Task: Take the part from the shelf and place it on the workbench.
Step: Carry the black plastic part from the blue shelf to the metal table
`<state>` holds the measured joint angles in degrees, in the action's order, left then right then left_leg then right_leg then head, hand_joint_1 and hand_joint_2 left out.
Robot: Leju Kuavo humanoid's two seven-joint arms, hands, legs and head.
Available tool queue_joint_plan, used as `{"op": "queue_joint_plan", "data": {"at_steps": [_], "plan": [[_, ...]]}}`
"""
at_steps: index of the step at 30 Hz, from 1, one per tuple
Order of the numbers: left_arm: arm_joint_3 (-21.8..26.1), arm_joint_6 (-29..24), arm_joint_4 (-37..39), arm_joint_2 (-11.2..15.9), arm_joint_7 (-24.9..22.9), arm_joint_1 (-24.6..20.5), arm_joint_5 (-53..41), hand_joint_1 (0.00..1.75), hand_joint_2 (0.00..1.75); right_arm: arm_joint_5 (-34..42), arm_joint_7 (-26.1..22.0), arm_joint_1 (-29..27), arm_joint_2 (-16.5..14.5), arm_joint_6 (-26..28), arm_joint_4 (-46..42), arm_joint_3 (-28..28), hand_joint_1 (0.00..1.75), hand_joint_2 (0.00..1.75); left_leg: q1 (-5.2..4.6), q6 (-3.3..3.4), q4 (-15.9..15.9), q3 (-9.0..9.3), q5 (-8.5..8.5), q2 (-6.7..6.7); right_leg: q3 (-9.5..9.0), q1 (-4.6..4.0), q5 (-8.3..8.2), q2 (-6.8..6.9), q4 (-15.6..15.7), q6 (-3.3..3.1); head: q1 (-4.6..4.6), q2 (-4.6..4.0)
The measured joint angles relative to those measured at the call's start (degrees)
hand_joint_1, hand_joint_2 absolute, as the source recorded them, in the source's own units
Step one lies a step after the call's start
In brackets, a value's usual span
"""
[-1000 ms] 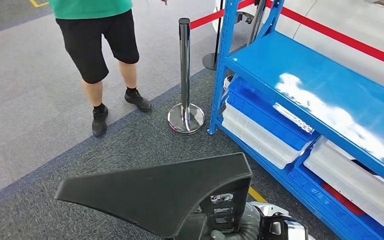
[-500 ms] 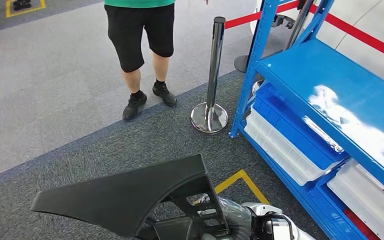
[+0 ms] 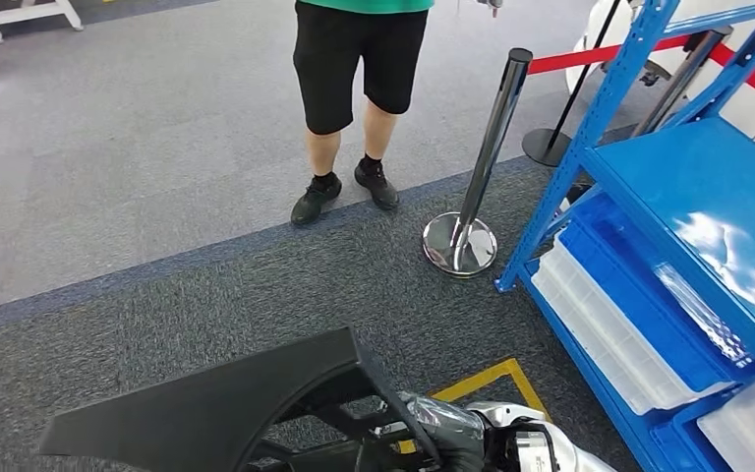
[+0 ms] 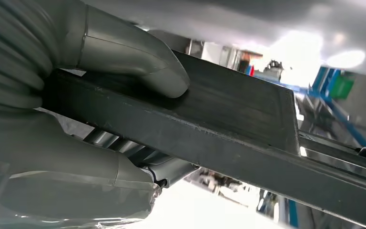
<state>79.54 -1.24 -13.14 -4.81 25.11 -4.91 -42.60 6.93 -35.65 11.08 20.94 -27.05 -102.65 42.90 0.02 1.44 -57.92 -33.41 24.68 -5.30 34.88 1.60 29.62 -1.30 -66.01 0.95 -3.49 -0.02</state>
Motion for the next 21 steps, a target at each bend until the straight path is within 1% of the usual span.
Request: {"op": "queue_joint_plan", "data": {"at_steps": [1, 2, 3, 4, 5, 6, 7, 8, 9, 10, 11, 12, 13, 14, 15, 16, 17, 18, 19, 20, 21], "plan": [[0.26, 0.07, 0.00, -0.07, 0.17, -0.05, 0.14, 0.00, 1.75, 0.10, 0.27, 0.73, 0.00, -0.03, 0.19, 0.25, 1.75, 1.75, -0.02, -0.28, -0.49, -0.23, 0.20, -0.63, -1.37, 0.13, -1.31, -1.18, 3.41, -0.02, 0.00, 0.00], [0.44, 0.20, 0.00, -0.13, 0.31, -0.12, 0.24, 0.00, 1.75, 0.27, 0.66, 1.43, 0.00, -0.07, 0.35, 0.49, 1.75, 1.75, 0.02, -0.63, -0.83, -0.59, 0.28, -1.21, -2.14, 0.16, -1.80, -2.09, 5.43, -0.02, 0.01, 0.00], [0.55, 0.38, 0.00, -0.17, 0.41, -0.13, 0.33, 0.00, 1.75, 0.46, 1.08, 2.13, -0.01, -0.11, 0.47, 0.67, 1.75, 1.75, 0.06, -0.99, -0.95, -1.01, 0.27, -1.77, -2.34, 0.09, -1.56, -2.60, 6.10, -0.06, 0.01, 0.00], [0.61, 0.60, 0.00, -0.19, 0.51, -0.09, 0.40, 0.00, 1.75, 0.70, 1.53, 2.85, 0.00, -0.11, 0.54, 0.82, 1.75, 1.75, 0.12, -1.36, -1.00, -1.33, 0.17, -2.35, -2.32, -0.04, -1.51, -2.31, 6.41, -0.18, 0.00, 0.00], [0.65, 0.83, 0.00, -0.22, 0.60, 0.02, 0.43, 0.00, 1.75, 0.97, 2.00, 3.62, 0.10, -0.05, 0.58, 0.97, 1.75, 1.75, 0.27, -1.72, -0.91, -1.53, 0.09, -2.79, -2.37, -0.02, -1.59, -1.61, 6.48, -0.46, 0.00, 0.00], [0.70, 1.04, 0.01, -0.30, 0.68, 0.13, 0.41, 0.00, 1.75, 1.20, 2.38, 4.33, 0.29, 0.07, 0.59, 1.09, 1.75, 1.75, 0.24, -2.04, -1.30, -1.77, 0.33, -2.18, -2.56, 0.04, -1.66, -0.89, 6.72, -0.85, -0.01, 0.00], [0.74, 1.28, 0.01, -0.40, 0.74, 0.13, 0.33, 0.00, 1.75, 1.39, 2.66, 4.91, 0.59, 0.31, 0.55, 1.17, 1.75, 1.75, 0.20, -2.34, -2.63, -2.38, 1.08, -0.87, -2.78, 0.10, -1.73, -0.06, 7.01, -1.22, -0.02, 0.00], [0.74, 1.53, 0.02, -0.50, 0.79, 0.02, 0.19, 0.00, 1.75, 1.45, 2.87, 5.32, 0.97, 0.62, 0.47, 1.24, 1.75, 1.75, 0.16, -2.61, -5.15, -3.58, 2.41, 0.91, -2.99, 0.10, -1.74, 0.86, 7.23, -1.55, -0.02, 0.00], [0.73, 1.78, 0.02, -0.61, 0.81, -0.12, 0.04, 0.00, 1.75, 1.40, 3.03, 5.57, 1.35, 0.93, 0.39, 1.33, 1.75, 1.75, 0.12, -2.84, -8.73, -5.38, 4.11, 2.78, -3.14, -0.11, -1.64, 1.76, 7.30, -1.79, -0.03, 0.00], [0.73, 2.01, 0.02, -0.69, 0.82, -0.28, -0.11, 0.00, 1.75, 1.32, 3.15, 5.72, 1.70, 1.21, 0.31, 1.44, 1.75, 1.75, 0.20, -3.03, -12.70, -7.47, 5.75, 3.80, -3.23, -0.30, -1.53, 2.70, 7.30, -1.93, -0.03, 0.00], [0.72, 2.18, 0.02, -0.77, 0.83, -0.33, -0.22, 0.00, 1.75, 1.21, 3.26, 5.81, 1.99, 1.43, 0.27, 1.58, 1.75, 1.75, 0.28, -3.16, -15.89, -9.20, 6.72, 4.32, -3.32, -0.46, -1.39, 3.64, 7.29, -2.02, -0.03, 0.00], [0.72, 2.33, 0.02, -0.85, 0.84, -0.29, -0.31, 0.00, 1.75, 1.10, 3.31, 5.86, 2.20, 1.67, 0.26, 1.72, 1.75, 1.75, 0.33, -3.22, -17.30, -10.04, 6.71, 4.54, -3.43, -0.56, -1.23, 4.48, 7.28, -2.04, -0.03, 0.00], [0.72, 2.49, 0.02, -0.93, 0.87, -0.19, -0.41, 0.00, 1.75, 0.92, 3.32, 5.91, 2.33, 2.00, 0.22, 1.85, 1.75, 1.75, 0.36, -3.21, -16.53, -9.74, 5.67, 4.70, -3.60, -0.61, -1.06, 5.24, 7.28, -2.01, -0.03, -0.01], [0.72, 2.64, 0.02, -0.99, 0.92, -0.09, -0.49, 0.00, 1.75, 0.62, 3.30, 5.96, 2.38, 2.47, 0.12, 1.92, 1.75, 1.75, 0.35, -3.08, -13.45, -8.22, 3.75, 5.04, -3.85, -0.65, -0.85, 5.93, 7.28, -1.92, -0.03, -0.01], [0.72, 2.80, 0.02, -1.03, 0.98, -0.04, -0.55, 0.00, 1.75, 0.29, 3.25, 6.02, 2.40, 3.02, -0.01, 1.97, 1.75, 1.75, 0.27, -2.82, -9.24, -6.09, 1.79, 5.88, -4.15, -0.68, -0.62, 6.56, 7.29, -1.80, -0.03, -0.01], [0.71, 2.97, 0.02, -1.06, 1.05, -0.07, -0.59, 0.00, 1.75, -0.03, 3.18, 6.09, 2.40, 3.57, -0.13, 1.98, 1.75, 1.75, -0.03, -2.39, -5.41, -4.10, 0.40, 6.93, -4.42, -0.83, -0.37, 7.12, 7.26, -1.59, -0.03, -0.01], [0.71, 3.14, 0.02, -1.08, 1.12, -0.11, -0.60, 0.00, 1.75, -0.25, 3.12, 6.21, 2.40, 4.05, -0.20, 1.98, 1.75, 1.75, -0.35, -1.88, -2.66, -2.72, -0.41, 7.71, -4.62, -0.93, -0.16, 7.61, 7.26, -1.36, -0.03, 0.00], [0.70, 3.31, 0.02, -1.10, 1.20, -0.12, -0.65, 0.00, 1.75, -0.30, 3.07, 6.37, 2.40, 4.38, -0.22, 1.98, 1.75, 1.75, -0.68, -1.41, -1.40, -2.16, -0.51, 8.13, -4.75, -1.01, -0.01, 8.05, 7.27, -1.09, -0.03, 0.00], [0.69, 3.44, 0.02, -1.11, 1.30, -0.09, -0.71, 0.00, 1.75, -0.24, 3.06, 6.60, 2.40, 4.55, -0.20, 1.98, 1.75, 1.75, -0.98, -0.98, -1.19, -2.21, -0.36, 7.90, -4.84, -1.05, 0.07, 8.47, 7.33, -0.81, -0.03, 0.00], [0.68, 3.54, 0.02, -1.11, 1.40, -0.01, -0.85, 0.00, 1.75, -0.07, 3.13, 6.97, 2.40, 4.50, -0.18, 1.98, 1.75, 1.75, -0.95, -0.60, -0.93, -2.15, -0.44, 7.28, -4.98, -0.98, 0.17, 8.83, 7.43, -0.51, -0.03, 0.00], [0.64, 3.58, 0.03, -1.16, 1.54, 0.06, -1.02, 0.00, 1.75, 0.11, 3.29, 7.45, 2.41, 4.23, -0.13, 1.97, 1.75, 1.75, -0.87, -0.29, -0.53, -1.93, -0.58, 6.69, -5.09, -0.85, 0.43, 8.33, 7.26, -0.25, -0.03, 0.00]]}}
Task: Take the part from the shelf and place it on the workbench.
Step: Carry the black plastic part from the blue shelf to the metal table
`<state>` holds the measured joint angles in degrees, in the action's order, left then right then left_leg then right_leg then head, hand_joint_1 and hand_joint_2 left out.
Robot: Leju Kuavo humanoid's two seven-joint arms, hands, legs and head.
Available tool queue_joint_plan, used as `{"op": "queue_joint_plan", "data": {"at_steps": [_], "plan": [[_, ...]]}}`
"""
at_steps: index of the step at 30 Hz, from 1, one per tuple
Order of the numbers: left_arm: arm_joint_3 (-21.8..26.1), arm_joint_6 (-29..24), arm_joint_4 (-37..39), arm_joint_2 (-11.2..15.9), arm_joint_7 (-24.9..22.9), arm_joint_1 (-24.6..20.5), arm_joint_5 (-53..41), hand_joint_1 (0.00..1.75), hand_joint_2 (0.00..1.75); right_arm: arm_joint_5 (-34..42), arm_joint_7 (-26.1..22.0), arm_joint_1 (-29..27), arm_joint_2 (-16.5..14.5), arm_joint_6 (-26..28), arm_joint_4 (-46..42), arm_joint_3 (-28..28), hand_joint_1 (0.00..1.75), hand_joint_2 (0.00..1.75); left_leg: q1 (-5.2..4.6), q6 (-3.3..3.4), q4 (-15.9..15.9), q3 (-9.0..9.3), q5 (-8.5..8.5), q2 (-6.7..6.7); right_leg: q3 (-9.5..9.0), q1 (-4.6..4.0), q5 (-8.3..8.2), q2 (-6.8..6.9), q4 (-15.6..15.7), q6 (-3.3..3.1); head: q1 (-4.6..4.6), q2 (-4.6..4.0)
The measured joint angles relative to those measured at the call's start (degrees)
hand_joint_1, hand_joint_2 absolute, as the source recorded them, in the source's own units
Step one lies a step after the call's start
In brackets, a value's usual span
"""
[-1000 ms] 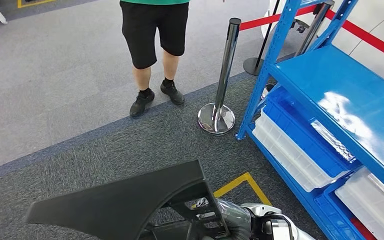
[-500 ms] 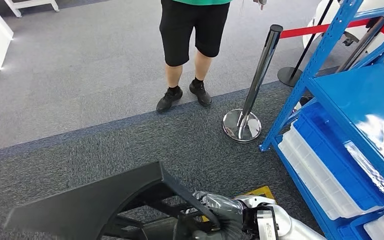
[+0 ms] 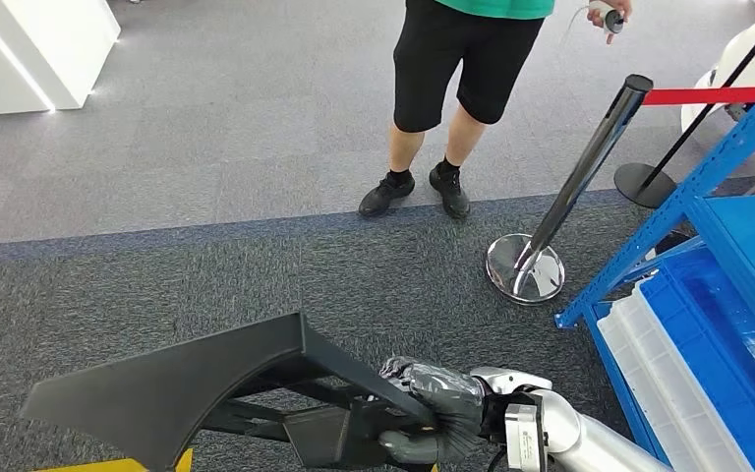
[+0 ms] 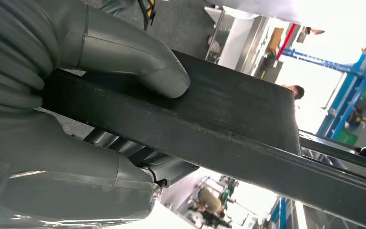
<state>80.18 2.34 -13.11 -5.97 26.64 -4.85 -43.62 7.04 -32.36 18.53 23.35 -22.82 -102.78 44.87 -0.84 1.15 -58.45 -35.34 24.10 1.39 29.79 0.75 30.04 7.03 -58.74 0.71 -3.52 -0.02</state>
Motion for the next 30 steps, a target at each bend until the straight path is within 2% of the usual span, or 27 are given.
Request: {"op": "queue_joint_plan", "data": {"at_steps": [2, 3, 4, 5, 6, 7, 8, 9, 10, 11, 12, 13, 14, 15, 16, 17, 19, 20, 21, 22, 23, 24, 26, 28, 30], "plan": [[-0.13, 0.08, 0.01, -0.12, 0.29, -0.17, -0.37, 0.00, 1.75, 0.11, 0.40, 0.99, 0.01, -0.84, 0.13, -0.01, 1.75, 1.75, 0.35, 0.69, 0.83, 0.65, -0.38, -1.14, 1.12, 0.26, 1.78, -3.04, -2.88, 0.34, 0.01, 0.00], [-0.20, 0.12, 0.02, -0.20, 0.44, -0.36, -0.49, 0.00, 1.75, -0.01, 0.62, 1.29, 0.00, -1.23, 0.24, 0.02, 1.75, 1.75, 0.43, 0.92, 0.99, 0.78, -0.48, -1.78, 2.69, 0.42, 3.33, -4.91, -6.10, 0.40, 0.01, 0.00], [-0.25, 0.16, 0.02, -0.23, 0.54, -0.57, -0.59, 0.00, 1.75, -0.17, 0.79, 1.44, -0.01, -1.51, 0.34, 0.09, 1.75, 1.75, 0.46, 1.09, 1.01, 0.80, -0.51, -2.46, 4.80, 0.48, 4.97, -6.06, -10.07, 0.49, 0.01, 0.00], [-0.28, 0.22, 0.02, -0.26, 0.61, -0.72, -0.67, 0.00, 1.75, -0.37, 0.96, 1.49, -0.02, -1.70, 0.47, 0.20, 1.75, 1.75, 0.46, 1.17, 0.97, 0.80, -0.49, -3.28, 6.85, 0.52, 6.08, -6.54, -13.70, 0.61, 0.01, 0.00], [-0.30, 0.28, 0.02, -0.28, 0.63, -0.76, -0.69, 0.00, 1.75, -0.53, 1.09, 1.51, -0.03, -1.81, 0.59, 0.33, 1.75, 1.75, 0.48, 1.16, 0.91, 0.82, -0.46, -4.14, 8.21, 0.59, 6.13, -6.67, -15.73, 0.73, 0.01, 0.00], [-0.30, 0.37, 0.02, -0.32, 0.63, -0.75, -0.69, 0.00, 1.75, -0.67, 1.16, 1.60, -0.02, -1.91, 0.67, 0.49, 1.75, 1.75, 0.53, 1.08, 0.77, 0.86, -0.40, -5.03, 8.60, 0.68, 4.99, -6.73, -15.61, 0.83, 0.01, 0.00], [-0.30, 0.45, 0.02, -0.36, 0.63, -0.71, -0.69, 0.00, 1.75, -0.77, 1.19, 1.76, -0.02, -1.99, 0.72, 0.64, 1.75, 1.75, 0.62, 0.91, 0.54, 0.91, -0.28, -5.89, 7.93, 0.82, 2.83, -6.91, -13.26, 0.91, 0.01, 0.00], [-0.30, 0.52, 0.02, -0.41, 0.63, -0.66, -0.69, 0.00, 1.75, -0.83, 1.20, 1.98, -0.02, -2.10, 0.75, 0.80, 1.75, 1.75, 0.71, 0.66, 0.22, 0.86, -0.09, -6.68, 6.63, 1.03, 0.35, -7.56, -9.62, 0.99, 0.01, 0.00], [-0.30, 0.59, 0.03, -0.47, 0.64, -0.64, -0.68, 0.00, 1.75, -0.87, 1.21, 2.25, -0.02, -2.20, 0.83, 0.96, 1.75, 1.75, 0.74, 0.32, -0.26, 0.61, 0.12, -7.39, 5.37, 1.21, -1.41, -8.84, -6.14, 1.04, 0.01, 0.00], [-0.30, 0.64, 0.03, -0.49, 0.65, -0.65, -0.68, 0.00, 1.75, -0.90, 1.23, 2.54, -0.02, -2.28, 0.90, 1.08, 1.75, 1.75, 0.77, -0.03, -0.70, 0.16, 0.26, -8.01, 4.48, 1.38, -2.32, -10.03, -3.57, 0.99, 0.01, 0.00], [-0.31, 0.69, 0.04, -0.50, 0.67, -0.64, -0.68, 0.00, 1.75, -0.92, 1.24, 2.82, -0.02, -2.31, 0.98, 1.20, 1.75, 1.75, 0.82, -0.43, -0.98, -0.38, 0.28, -8.60, 4.11, 1.38, -2.47, -10.94, -2.19, 0.87, 0.02, 0.00], [-0.31, 0.72, 0.04, -0.51, 0.70, -0.61, -0.68, 0.00, 1.75, -0.95, 1.24, 3.12, -0.02, -2.25, 1.05, 1.33, 1.75, 1.75, 0.91, -0.84, -1.09, -0.84, 0.17, -9.21, 4.09, 1.27, -2.13, -11.24, -1.83, 0.65, 0.01, 0.00], [-0.32, 0.74, 0.05, -0.52, 0.72, -0.51, -0.69, 0.00, 1.75, -0.95, 1.22, 3.46, 0.02, -2.08, 1.07, 1.43, 1.75, 1.75, 1.04, -1.22, -1.01, -1.16, 0.01, -9.86, 4.05, 1.29, -2.07, -10.70, -1.60, 0.33, 0.01, 0.00], [-0.32, 0.74, 0.06, -0.55, 0.74, -0.39, -0.69, 0.00, 1.75, -0.93, 1.20, 3.82, 0.18, -1.81, 1.07, 1.51, 1.75, 1.75, 1.11, -1.57, -1.10, -1.27, 0.01, -9.80, 3.90, 1.27, -2.14, -9.97, -1.39, -0.03, 0.01, 0.00], [-0.32, 0.75, 0.09, -0.62, 0.75, -0.33, -0.70, 0.00, 1.75, -0.86, 1.14, 4.14, 0.40, -1.51, 1.05, 1.57, 1.75, 1.75, 1.05, -1.89, -1.80, -1.56, 0.43, -8.74, 3.61, 1.32, -2.17, -9.15, -1.14, -0.44, 0.00, 0.00], [-0.32, 0.79, 0.11, -0.69, 0.76, -0.37, -0.72, 0.00, 1.75, -0.75, 1.07, 4.38, 0.72, -1.22, 1.04, 1.57, 1.75, 1.75, 0.98, -2.17, -3.52, -2.32, 1.45, -7.08, 3.30, 1.33, -2.18, -8.23, -0.90, -0.82, -0.01, 0.00], [-0.34, 0.88, 0.15, -0.85, 0.79, -0.63, -0.75, 0.00, 1.75, -0.53, 0.96, 4.54, 1.30, -0.80, 1.01, 1.58, 1.75, 1.75, 0.96, -2.61, -10.24, -5.53, 4.86, -3.39, 2.90, 0.89, -2.02, -6.32, -0.70, -1.35, -0.02, 0.00], [-0.36, 0.92, 0.16, -0.90, 0.79, -0.70, -0.77, 0.00, 1.75, -0.44, 0.92, 4.54, 1.48, -0.66, 0.99, 1.58, 1.75, 1.75, 1.06, -2.75, -13.93, -7.44, 6.36, -2.60, 2.83, 0.67, -1.92, -5.37, -0.70, -1.47, -0.02, 0.00], [-0.36, 0.93, 0.17, -0.93, 0.79, -0.67, -0.77, 0.00, 1.75, -0.36, 0.90, 4.54, 1.56, -0.57, 0.99, 1.59, 1.75, 1.75, 1.13, -2.83, -16.49, -8.79, 7.12, -2.24, 2.79, 0.52, -1.82, -4.52, -0.70, -1.55, -0.02, 0.00], [-0.36, 0.96, 0.19, -0.97, 0.80, -0.57, -0.77, 0.00, 1.75, -0.26, 0.86, 4.53, 1.60, -0.51, 0.99, 1.60, 1.75, 1.75, 1.16, -2.85, -16.90, -9.05, 6.75, -2.08, 2.73, 0.44, -1.72, -3.72, -0.71, -1.55, -0.02, 0.00], [-0.36, 0.97, 0.19, -0.98, 0.80, -0.46, -0.77, 0.00, 1.75, -0.16, 0.81, 4.54, 1.61, -0.49, 1.00, 1.60, 1.75, 1.75, 1.17, -2.81, -14.94, -8.05, 5.36, -1.90, 2.60, 0.39, -1.60, -3.01, -0.71, -1.49, -0.02, 0.00], [-0.36, 0.99, 0.19, -0.99, 0.80, -0.39, -0.77, 0.00, 1.75, -0.08, 0.76, 4.54, 1.61, -0.48, 1.00, 1.60, 1.75, 1.75, 1.16, -2.69, -11.37, -6.15, 3.49, -1.53, 2.42, 0.37, -1.45, -2.38, -0.71, -1.40, -0.02, 0.00], [-0.37, 0.97, 0.19, -1.01, 0.77, -0.40, -0.84, 0.00, 1.75, -0.02, 0.56, 4.58, 1.61, -0.46, 1.02, 1.60, 1.75, 1.75, 0.77, -1.88, -3.87, -2.16, 0.79, -0.12, 1.99, 0.23, -1.09, -1.30, -0.72, -0.97, -0.02, 0.00], [-0.38, 0.89, 0.19, -0.99, 0.65, -0.36, -1.07, 0.00, 1.75, -0.01, 0.33, 4.65, 1.61, -0.44, 1.07, 1.60, 1.75, 1.75, 0.22, -0.89, -1.10, -0.82, 0.36, 0.41, 1.72, 0.16, -0.88, -0.54, -0.64, -0.39, -0.02, 0.00], [-0.39, 0.68, 0.19, -0.93, 0.37, -0.19, -1.30, 0.00, 1.75, -0.01, 0.19, 4.74, 1.61, -0.38, 1.08, 1.58, 1.75, 1.75, 0.20, -0.15, -0.53, -0.62, 0.18, -0.56, 1.35, 0.27, -0.73, -0.14, -0.40, 0.23, -0.02, 0.00]]}}
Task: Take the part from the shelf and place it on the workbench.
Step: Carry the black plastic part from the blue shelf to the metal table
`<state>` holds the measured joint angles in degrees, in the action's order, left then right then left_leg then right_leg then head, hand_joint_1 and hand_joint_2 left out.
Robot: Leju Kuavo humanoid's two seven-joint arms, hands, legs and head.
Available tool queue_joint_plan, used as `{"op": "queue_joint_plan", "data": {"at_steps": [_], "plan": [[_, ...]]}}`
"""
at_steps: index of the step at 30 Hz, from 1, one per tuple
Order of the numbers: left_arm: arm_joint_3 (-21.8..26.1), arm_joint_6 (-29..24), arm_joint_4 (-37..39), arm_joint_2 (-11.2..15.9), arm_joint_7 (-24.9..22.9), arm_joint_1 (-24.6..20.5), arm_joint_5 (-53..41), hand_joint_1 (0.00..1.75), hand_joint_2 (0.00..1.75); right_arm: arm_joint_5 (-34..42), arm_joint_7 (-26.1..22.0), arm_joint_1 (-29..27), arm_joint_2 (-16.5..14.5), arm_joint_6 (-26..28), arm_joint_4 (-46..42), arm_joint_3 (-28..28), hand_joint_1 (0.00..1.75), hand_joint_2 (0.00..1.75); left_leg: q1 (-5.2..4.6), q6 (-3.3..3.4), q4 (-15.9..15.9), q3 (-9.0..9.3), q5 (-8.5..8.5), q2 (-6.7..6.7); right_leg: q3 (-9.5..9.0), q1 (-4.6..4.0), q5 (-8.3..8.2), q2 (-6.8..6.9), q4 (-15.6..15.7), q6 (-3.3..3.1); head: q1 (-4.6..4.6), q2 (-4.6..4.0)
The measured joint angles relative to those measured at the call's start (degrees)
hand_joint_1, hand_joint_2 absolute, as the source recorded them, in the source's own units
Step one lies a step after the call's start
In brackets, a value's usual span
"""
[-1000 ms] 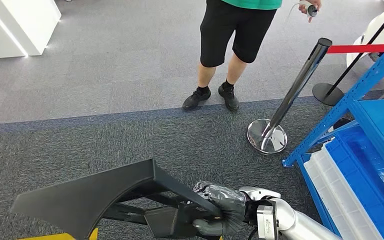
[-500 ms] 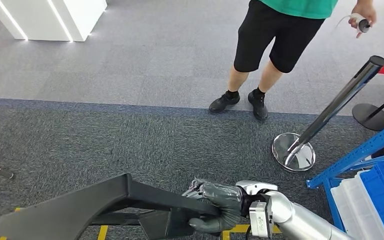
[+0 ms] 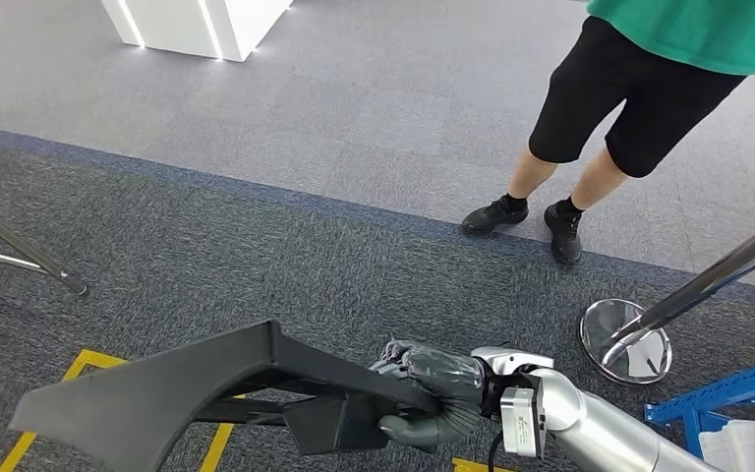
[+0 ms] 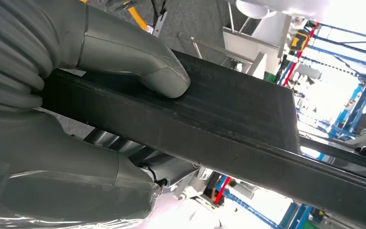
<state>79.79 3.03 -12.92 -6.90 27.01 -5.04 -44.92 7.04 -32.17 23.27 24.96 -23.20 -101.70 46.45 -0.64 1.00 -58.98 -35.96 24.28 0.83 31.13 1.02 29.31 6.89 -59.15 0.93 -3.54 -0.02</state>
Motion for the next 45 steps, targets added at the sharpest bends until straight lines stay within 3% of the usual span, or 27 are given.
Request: {"op": "queue_joint_plan", "data": {"at_steps": [2, 4, 6, 7, 8, 11, 12, 16, 17, 19, 21, 22, 24, 25, 26, 28, 30, 32, 33, 35, 37, 38, 39, 40, 41, 43, 45], "plan": [[-0.01, -0.19, 0.00, 0.03, -0.36, -0.01, -0.10, 0.00, 1.75, -0.01, -0.14, 0.06, 0.00, 0.15, -0.02, -0.06, 1.75, 1.75, 0.34, 0.72, 1.01, 0.78, -0.37, -1.04, 0.41, 0.21, 1.17, -2.24, -1.57, 0.40, 0.01, 0.00], [-0.02, -0.36, 0.00, 0.05, -0.64, -0.21, -0.16, 0.00, 1.75, -0.03, -0.25, -0.06, -0.01, 0.28, 0.01, -0.11, 1.75, 1.75, 0.48, 1.20, 1.46, 1.26, -0.56, -2.07, 3.41, 0.37, 4.12, -5.43, -7.61, 0.52, 0.01, 0.00], [-0.03, -0.60, 0.00, 0.09, -0.92, -0.36, -0.17, 0.00, 1.75, -0.11, -0.30, -0.45, -0.04, 0.42, 0.07, -0.11, 1.75, 1.75, 0.42, 1.37, 1.39, 1.29, -0.52, -3.38, 7.22, 0.40, 6.23, -6.37, -14.32, 0.72, 0.02, 0.00], [-0.04, -0.75, 0.00, 0.11, -1.11, -0.36, -0.17, 0.00, 1.75, -0.25, -0.32, -0.67, -0.05, 0.53, 0.11, -0.12, 1.75, 1.75, 0.42, 1.34, 1.30, 1.33, -0.45, -4.16, 8.12, 0.44, 5.80, -6.43, -15.44, 0.81, 0.01, 0.00], [-0.03, -0.86, 0.00, 0.13, -1.32, -0.32, -0.17, 0.00, 1.75, -0.44, -0.41, -0.83, -0.07, 0.68, 0.13, -0.13, 1.75, 1.75, 0.46, 1.23, 1.13, 1.38, -0.36, -4.96, 7.89, 0.50, 4.20, -6.51, -14.22, 0.87, 0.02, 0.00], [-0.02, -1.01, 0.00, 0.15, -1.74, -0.17, -0.16, 0.00, 1.75, -1.01, -0.89, -1.07, -0.07, 0.95, 0.15, -0.22, 1.75, 1.75, 0.71, 0.58, 0.27, 1.35, 0.16, -6.98, 3.99, 0.93, -1.67, -8.49, -4.44, 0.85, 0.02, 0.00], [-0.02, -1.02, 0.00, 0.15, -1.78, -0.15, -0.15, 0.00, 1.75, -1.07, -0.99, -1.11, -0.07, 0.97, 0.15, -0.24, 1.75, 1.75, 0.76, 0.43, 0.08, 1.29, 0.29, -7.28, 3.21, 1.04, -2.38, -9.22, -2.60, 0.83, 0.02, 0.00], [-0.02, -1.04, 0.00, 0.15, -1.79, -0.22, -0.09, 0.00, 1.75, -1.10, -1.09, -1.23, -0.13, 0.97, 0.17, -0.26, 1.75, 1.75, 0.63, 0.16, -0.28, 0.88, 0.44, -7.70, 2.73, 1.07, -1.93, -10.39, -1.57, 0.70, 0.02, 0.00], [-0.02, -1.05, 0.00, 0.15, -1.78, -0.16, -0.02, 0.00, 1.75, -1.14, -1.16, -1.29, -0.16, 0.96, 0.18, -0.27, 1.75, 1.75, 0.66, -0.24, -0.25, 0.55, 0.36, -8.28, 2.64, 0.91, -1.78, -10.26, -1.26, 0.41, 0.02, 0.00], [-0.02, -0.97, 0.01, 0.13, -1.62, -0.04, 0.24, 0.00, 1.75, -1.23, -1.30, -1.41, 0.07, 0.88, 0.15, -0.32, 1.75, 1.75, 0.66, -1.31, -1.80, -0.50, 1.23, -6.78, 2.15, 0.80, -1.69, -8.62, -0.40, -0.73, 0.00, 0.00], [-0.02, -0.75, 0.02, 0.11, -1.31, -0.15, 0.44, 0.00, 1.75, -1.26, -1.34, -1.46, 0.43, 0.77, 0.19, -0.34, 1.75, 1.75, 0.69, -2.18, -7.34, -3.23, 4.23, -3.35, 1.67, 0.62, -1.67, -6.38, 0.05, -1.72, -0.02, 0.00], [-0.02, -0.67, 0.02, 0.10, -1.15, -0.27, 0.46, 0.00, 1.75, -1.24, -1.37, -1.48, 0.50, 0.72, 0.26, -0.35, 1.75, 1.75, 0.76, -2.38, -11.12, -5.17, 5.95, -2.32, 1.59, 0.45, -1.57, -5.57, 0.07, -1.90, -0.03, 0.00], [-0.02, -0.59, 0.02, 0.10, -0.92, -0.25, 0.45, 0.00, 1.75, -1.12, -1.41, -1.51, 0.55, 0.61, 0.51, -0.40, 1.75, 1.75, 0.87, -2.58, -15.71, -7.68, 7.11, -1.65, 1.45, 0.26, -1.33, -3.97, 0.05, -1.97, -0.04, 0.00], [-0.02, -0.56, 0.02, 0.10, -0.85, -0.15, 0.42, 0.00, 1.75, -1.05, -1.44, -1.51, 0.55, 0.55, 0.64, -0.45, 1.75, 1.75, 0.88, -2.57, -14.95, -7.37, 6.12, -1.50, 1.31, 0.23, -1.18, -3.22, 0.04, -1.92, -0.04, 0.00], [-0.02, -0.51, 0.02, 0.10, -0.81, -0.06, 0.37, 0.00, 1.75, -0.98, -1.49, -1.50, 0.55, 0.46, 0.77, -0.53, 1.75, 1.75, 0.87, -2.48, -12.23, -6.01, 4.37, -1.23, 1.10, 0.21, -1.00, -2.53, 0.04, -1.83, -0.04, 0.00], [-0.02, -0.51, 0.02, 0.11, -0.78, -0.03, 0.23, 0.00, 1.75, -0.90, -1.58, -1.49, 0.55, 0.19, 0.92, -0.77, 1.75, 1.75, 0.49, -1.78, -4.26, -1.94, 1.00, 0.60, 0.57, 0.07, -0.57, -1.33, 0.05, -1.48, -0.03, 0.00], [-0.02, -0.63, 0.02, 0.12, -0.81, -0.09, 0.08, 0.00, 1.75, -0.87, -1.65, -1.50, 0.55, -0.10, 1.08, -1.01, 1.75, 1.75, -0.07, -0.80, -0.19, 0.04, 0.01, 1.76, 0.20, -0.09, -0.22, -0.41, 0.09, -0.93, -0.03, 0.00], [-0.02, -0.88, 0.02, 0.14, -0.92, -0.03, 0.02, 0.00, 1.75, -0.86, -1.70, -1.49, 0.55, -0.33, 1.22, -1.22, 1.75, 1.75, -0.34, -0.10, 0.19, 0.09, 0.14, 0.82, -0.22, -0.16, -0.03, 0.50, 0.38, -0.31, -0.03, 0.00], [-0.02, -1.06, 0.02, 0.14, -1.02, 0.04, 0.01, 0.00, 1.75, -0.85, -1.73, -1.46, 0.55, -0.44, 1.30, -1.38, 1.75, 1.75, -0.21, 0.17, 0.58, 0.39, 0.02, 0.18, -0.49, -0.06, 0.17, 0.32, 0.35, -0.03, -0.02, 0.00], [-0.02, -1.65, 0.02, 0.13, -1.41, -0.05, 0.00, 0.00, 1.75, -0.76, -1.87, -1.44, 0.55, -0.65, 1.46, -1.75, 1.75, 1.75, 0.24, 0.77, 1.50, 1.29, -0.36, -1.05, 0.27, 0.15, 1.95, -2.28, -2.24, 0.30, -0.03, 0.00], [-0.02, -2.44, 0.02, 0.14, -2.05, -0.27, -0.07, 0.00, 1.75, -0.66, -2.01, -1.60, 0.49, -0.80, 1.81, -2.02, 1.75, 1.75, 0.52, 1.16, 1.80, 1.60, -0.51, -2.30, 3.77, 0.34, 5.20, -5.49, -9.22, 0.33, -0.04, 0.00], [-0.02, -2.95, 0.02, 0.19, -2.49, -0.33, -0.14, 0.00, 1.75, -0.63, -2.03, -1.73, 0.46, -0.86, 2.05, -2.08, 1.75, 1.75, 0.54, 1.24, 1.77, 1.61, -0.50, -3.04, 5.82, 0.36, 6.32, -6.12, -12.80, 0.38, -0.04, 0.00], [-0.02, -3.56, 0.02, 0.25, -2.99, -0.32, -0.22, 0.00, 1.75, -0.62, -2.03, -1.84, 0.44, -0.89, 2.31, -2.09, 1.75, 1.75, 0.55, 1.21, 1.71, 1.64, -0.44, -3.85, 7.25, 0.41, 6.41, -6.32, -14.89, 0.44, -0.04, 0.00], [-0.02, -4.26, 0.02, 0.33, -3.56, -0.27, -0.32, 0.00, 1.75, -0.60, -2.03, -1.91, 0.44, -0.89, 2.54, -2.11, 1.75, 1.75, 0.59, 1.12, 1.58, 1.69, -0.35, -4.69, 7.73, 0.49, 5.33, -6.39, -14.90, 0.50, -0.04, 0.00], [-0.02, -4.96, 0.02, 0.44, -4.15, -0.20, -0.45, 0.00, 1.75, -0.56, -2.03, -1.92, 0.44, -0.85, 2.74, -2.16, 1.75, 1.75, 0.66, 0.94, 1.35, 1.75, -0.20, -5.54, 7.13, 0.62, 3.21, -6.55, -12.66, 0.54, -0.04, 0.00], [-0.02, -6.01, 0.02, 0.68, -5.06, -0.08, -0.67, 0.00, 1.75, -0.46, -2.01, -1.88, 0.43, -0.76, 3.08, -2.25, 1.75, 1.75, 0.73, 0.35, 0.56, 1.52, 0.29, -7.09, 4.51, 1.07, -0.95, -8.42, -5.46, 0.67, -0.03, 0.00], [-0.02, -6.53, 0.02, 0.99, -5.52, -0.05, -0.82, 0.00, 1.75, -0.33, -1.91, -1.90, 0.40, -0.67, 3.34, -2.32, 1.75, 1.75, 0.77, -0.36, -0.15, 0.72, 0.55, -8.38, 3.14, 1.29, -2.08, -10.47, -1.54, 0.62, -0.04, 0.00]]}}
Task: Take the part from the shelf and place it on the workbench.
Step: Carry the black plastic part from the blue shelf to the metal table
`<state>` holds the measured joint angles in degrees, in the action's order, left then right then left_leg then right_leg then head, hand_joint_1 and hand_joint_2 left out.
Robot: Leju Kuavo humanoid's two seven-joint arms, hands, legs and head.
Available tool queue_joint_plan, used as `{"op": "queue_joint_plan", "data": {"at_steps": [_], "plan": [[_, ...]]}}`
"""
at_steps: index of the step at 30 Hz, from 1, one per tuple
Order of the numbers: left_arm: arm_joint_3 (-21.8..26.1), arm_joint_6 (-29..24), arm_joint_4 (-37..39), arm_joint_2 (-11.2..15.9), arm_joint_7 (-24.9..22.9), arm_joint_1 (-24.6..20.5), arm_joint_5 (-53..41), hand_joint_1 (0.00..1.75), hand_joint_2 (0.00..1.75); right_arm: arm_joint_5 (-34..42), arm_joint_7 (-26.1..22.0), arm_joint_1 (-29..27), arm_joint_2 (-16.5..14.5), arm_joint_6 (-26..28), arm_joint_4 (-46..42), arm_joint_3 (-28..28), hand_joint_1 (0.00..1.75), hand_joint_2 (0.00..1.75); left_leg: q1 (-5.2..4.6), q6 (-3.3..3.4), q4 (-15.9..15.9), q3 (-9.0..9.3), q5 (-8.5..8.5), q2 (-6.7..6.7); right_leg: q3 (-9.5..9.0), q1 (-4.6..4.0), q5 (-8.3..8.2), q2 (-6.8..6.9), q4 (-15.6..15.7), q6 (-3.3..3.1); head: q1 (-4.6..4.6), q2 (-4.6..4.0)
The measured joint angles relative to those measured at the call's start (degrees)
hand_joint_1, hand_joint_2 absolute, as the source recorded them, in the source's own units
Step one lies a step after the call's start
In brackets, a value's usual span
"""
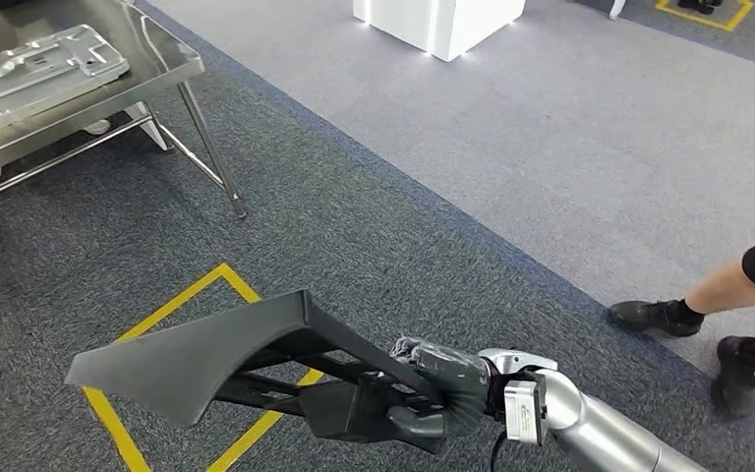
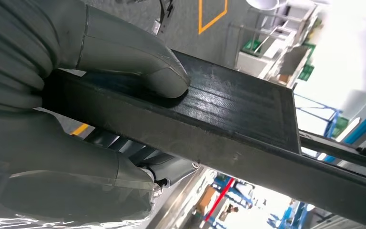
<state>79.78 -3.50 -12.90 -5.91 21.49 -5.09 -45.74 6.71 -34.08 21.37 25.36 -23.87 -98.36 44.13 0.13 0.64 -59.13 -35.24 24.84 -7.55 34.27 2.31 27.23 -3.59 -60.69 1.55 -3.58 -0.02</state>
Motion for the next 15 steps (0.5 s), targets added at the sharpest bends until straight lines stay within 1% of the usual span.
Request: {"op": "queue_joint_plan", "data": {"at_steps": [1, 2, 3, 4, 5, 6, 7, 8, 9, 10, 11, 12, 13, 14, 15], "plan": [[0.00, -0.17, 0.00, 0.15, -0.14, 0.06, -0.05, 0.00, 1.75, 0.06, 0.07, 0.01, -0.01, 0.03, 0.10, -0.03, 1.75, 1.75, 0.04, -0.36, -0.09, -0.41, -0.05, -0.62, -0.06, -0.11, 0.32, -0.25, 0.20, -0.18, -0.01, 0.00], [0.01, -0.40, -0.01, 0.32, -0.26, 0.19, -0.05, 0.00, 1.75, 0.15, 0.13, 0.08, 0.03, 0.06, 0.15, -0.06, 1.75, 1.75, 0.15, -0.71, -0.04, -0.66, -0.14, -1.26, -0.11, -0.09, 0.36, 0.25, 0.37, -0.51, -0.02, 0.00], [0.01, -0.60, -0.01, 0.45, -0.35, 0.35, -0.05, 0.00, 1.75, 0.23, 0.24, 0.22, 0.10, 0.10, 0.21, -0.08, 1.75, 1.75, 0.20, -1.06, -0.13, -0.73, -0.11, -0.96, -0.28, -0.08, 0.34, 0.97, 0.57, -0.91, -0.01, 0.00], [0.01, -0.84, -0.02, 0.57, -0.44, 0.47, -0.02, 0.00, 1.75, 0.33, 0.34, 0.37, 0.18, 0.15, 0.25, -0.11, 1.75, 1.75, 0.15, -1.39, -0.74, -0.97, 0.29, 0.32, -0.54, -0.07, 0.33, 1.73, 0.77, -1.35, -0.02, 0.00], [0.02, -1.05, -0.02, 0.71, -0.50, 0.46, 0.01, 0.00, 1.75, 0.44, 0.44, 0.49, 0.28, 0.20, 0.30, -0.16, 1.75, 1.75, 0.08, -1.70, -2.40, -1.66, 1.29, 2.18, -0.80, -0.06, 0.33, 2.58, 0.99, -1.77, -0.03, 0.00], [0.01, -1.18, -0.02, 0.81, -0.54, 0.34, 0.02, 0.00, 1.75, 0.56, 0.59, 0.58, 0.34, 0.25, 0.38, -0.22, 1.75, 1.75, 0.03, -1.98, -5.24, -2.95, 2.80, 4.36, -1.03, -0.23, 0.39, 3.47, 1.13, -2.10, -0.04, 0.00], [0.01, -1.27, -0.02, 0.92, -0.56, 0.18, 0.02, 0.00, 1.75, 0.69, 0.73, 0.62, 0.37, 0.28, 0.47, -0.28, 1.75, 1.75, -0.01, -2.20, -8.85, -4.78, 4.57, 5.80, -1.19, -0.42, 0.50, 4.33, 1.19, -2.33, -0.04, 0.00], [0.01, -1.26, -0.02, 1.03, -0.61, 0.03, 0.01, 0.00, 1.75, 0.81, 0.89, 0.70, 0.39, 0.31, 0.57, -0.33, 1.75, 1.75, 0.04, -2.36, -12.50, -6.70, 6.07, 6.42, -1.29, -0.56, 0.62, 5.22, 1.19, -2.47, -0.04, 0.00], [0.00, -1.16, -0.02, 1.11, -0.71, -0.03, -0.02, 0.00, 1.75, 0.95, 1.11, 0.83, 0.39, 0.33, 0.67, -0.36, 1.75, 1.75, 0.06, -2.44, -14.99, -8.06, 6.74, 6.64, -1.38, -0.65, 0.75, 6.07, 1.18, -2.53, -0.04, 0.00], [0.00, -0.97, -0.02, 1.20, -0.82, -0.03, -0.10, 0.00, 1.75, 1.10, 1.39, 1.02, 0.39, 0.39, 0.74, -0.37, 1.75, 1.75, 0.07, -2.45, -15.50, -8.42, 6.33, 6.71, -1.49, -0.70, 0.89, 6.87, 1.18, -2.52, -0.04, 0.00], [0.00, -0.68, -0.02, 1.29, -0.95, 0.01, -0.24, 0.00, 1.75, 1.26, 1.76, 1.26, 0.39, 0.49, 0.74, -0.37, 1.75, 1.75, 0.06, -2.37, -14.01, -7.75, 5.03, 6.80, -1.66, -0.75, 1.04, 7.59, 1.18, -2.48, -0.05, 0.00], [-0.01, -0.33, -0.02, 1.41, -1.04, 0.03, -0.40, 0.00, 1.75, 1.39, 2.25, 1.52, 0.39, 0.64, 0.60, -0.39, 1.75, 1.75, 0.01, -2.14, -10.48, -5.96, 3.02, 7.17, -1.91, -0.82, 1.23, 8.32, 1.18, -2.40, -0.05, 0.00], [-0.04, 0.01, -0.02, 1.57, -1.08, -0.01, -0.61, 0.00, 1.75, 1.49, 2.71, 1.77, 0.39, 0.79, 0.36, -0.44, 1.75, 1.75, -0.17, -1.69, -6.35, -3.90, 1.36, 8.04, -2.20, -0.89, 1.44, 8.98, 1.19, -2.28, -0.04, 0.00], [-0.08, 0.30, -0.02, 1.71, -1.10, -0.09, -0.79, 0.00, 1.75, 1.54, 3.08, 2.02, 0.39, 0.92, 0.04, -0.49, 1.75, 1.75, -0.42, -1.19, -2.98, -2.19, 0.17, 8.78, -2.44, -1.04, 1.65, 9.54, 1.21, -2.08, -0.04, 0.00], [-0.14, 0.50, -0.02, 1.85, -1.11, -0.17, -0.92, 0.00, 1.75, 1.57, 3.35, 2.23, 0.39, 1.02, -0.29, -0.54, 1.75, 1.75, -0.69, -0.72, -0.68, -1.06, -0.49, 9.33, -2.62, -1.14, 1.81, 10.07, 1.24, -1.84, -0.04, 0.00]]}}
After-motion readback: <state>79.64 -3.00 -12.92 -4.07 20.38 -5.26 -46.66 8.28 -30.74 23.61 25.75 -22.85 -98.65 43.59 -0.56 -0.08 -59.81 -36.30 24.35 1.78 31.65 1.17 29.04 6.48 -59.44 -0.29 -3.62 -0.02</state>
